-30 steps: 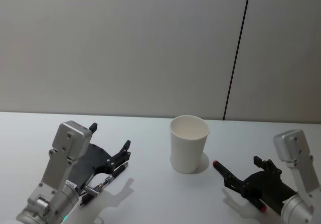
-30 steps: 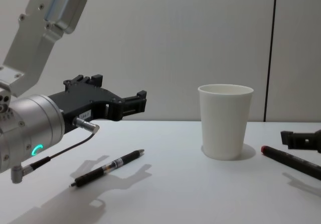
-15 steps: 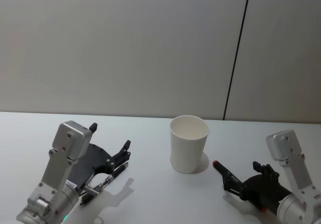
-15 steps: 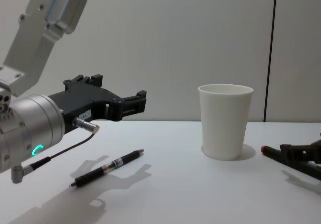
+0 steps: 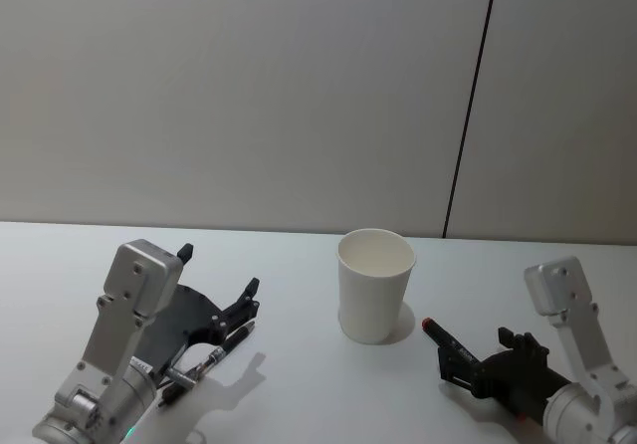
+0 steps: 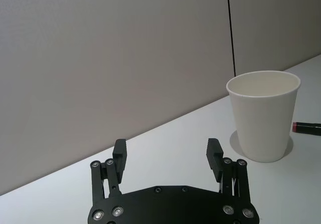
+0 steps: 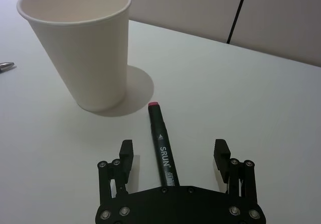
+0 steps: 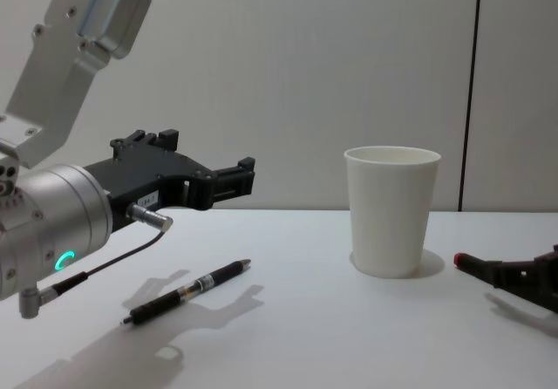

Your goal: Place the pen into the pen holder.

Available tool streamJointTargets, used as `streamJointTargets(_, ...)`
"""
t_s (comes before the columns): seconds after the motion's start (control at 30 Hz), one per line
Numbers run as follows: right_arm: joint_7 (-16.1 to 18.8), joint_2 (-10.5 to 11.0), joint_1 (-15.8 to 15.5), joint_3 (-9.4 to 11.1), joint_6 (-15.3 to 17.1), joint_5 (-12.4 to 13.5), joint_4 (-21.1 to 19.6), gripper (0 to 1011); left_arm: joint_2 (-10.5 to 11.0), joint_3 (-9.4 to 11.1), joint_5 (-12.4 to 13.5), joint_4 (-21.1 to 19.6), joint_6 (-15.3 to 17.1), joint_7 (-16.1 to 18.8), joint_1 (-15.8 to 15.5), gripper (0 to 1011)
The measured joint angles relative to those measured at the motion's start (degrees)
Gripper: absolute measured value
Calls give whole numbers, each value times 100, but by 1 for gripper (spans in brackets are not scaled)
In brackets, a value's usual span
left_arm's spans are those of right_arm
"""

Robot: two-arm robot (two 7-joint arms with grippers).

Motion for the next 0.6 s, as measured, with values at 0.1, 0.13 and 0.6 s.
streamJointTargets(0.1, 13, -26, 12, 12, 44, 18, 22, 1001, 0, 0, 0, 0, 0, 0, 0, 1003)
streamJointTargets(0.13, 19, -42, 18, 21, 68, 24, 34, 1001, 0, 0, 0, 0, 0, 0, 0, 1004)
streamJointTargets(0.6, 83, -135, 61, 44, 206, 49, 119, 1001, 0, 0, 0, 0, 0, 0, 0, 1003)
